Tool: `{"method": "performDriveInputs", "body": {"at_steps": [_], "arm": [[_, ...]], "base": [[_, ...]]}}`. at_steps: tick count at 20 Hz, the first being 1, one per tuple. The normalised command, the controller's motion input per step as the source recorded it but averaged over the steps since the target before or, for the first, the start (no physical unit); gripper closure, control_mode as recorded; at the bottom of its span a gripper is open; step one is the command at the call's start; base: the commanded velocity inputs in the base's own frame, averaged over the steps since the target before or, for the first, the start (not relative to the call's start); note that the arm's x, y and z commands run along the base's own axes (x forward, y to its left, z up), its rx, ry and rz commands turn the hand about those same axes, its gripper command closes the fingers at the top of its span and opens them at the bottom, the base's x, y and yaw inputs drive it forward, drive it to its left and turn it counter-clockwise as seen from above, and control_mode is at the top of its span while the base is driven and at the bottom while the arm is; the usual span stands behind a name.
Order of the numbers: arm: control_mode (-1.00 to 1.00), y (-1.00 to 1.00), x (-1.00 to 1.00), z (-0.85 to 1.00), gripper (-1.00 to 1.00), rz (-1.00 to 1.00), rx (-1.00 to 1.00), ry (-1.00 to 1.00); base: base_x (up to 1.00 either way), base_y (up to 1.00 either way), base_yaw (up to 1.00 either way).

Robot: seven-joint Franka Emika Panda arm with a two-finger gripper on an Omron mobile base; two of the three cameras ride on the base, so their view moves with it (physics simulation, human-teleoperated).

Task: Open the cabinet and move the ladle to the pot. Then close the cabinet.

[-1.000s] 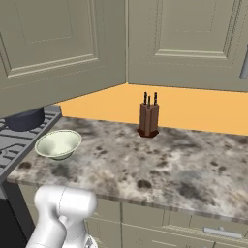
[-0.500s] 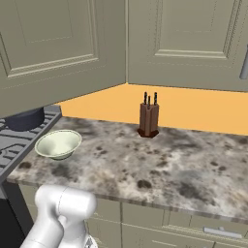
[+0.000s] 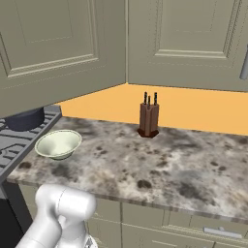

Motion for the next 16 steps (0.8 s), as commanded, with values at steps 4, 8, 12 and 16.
{"method": "performDriveInputs", "body": {"at_steps": [4,8,12,16], "arm": [[-1.0,0.03,0.57,-0.03,-1.0,-0.14,0.0,0.01],[-1.0,0.01,0.5,-0.04,-1.0,-0.15,0.0,0.01],[-1.0,0.0,0.35,0.0,-1.0,-0.15,0.0,0.01],[-1.0,0.0,0.17,0.0,-1.0,-0.16,0.0,0.0]], "base": [[0.0,0.0,0.0],[0.0,0.0,0.0],[0.0,0.0,0.0],[0.0,0.0,0.0]]}}
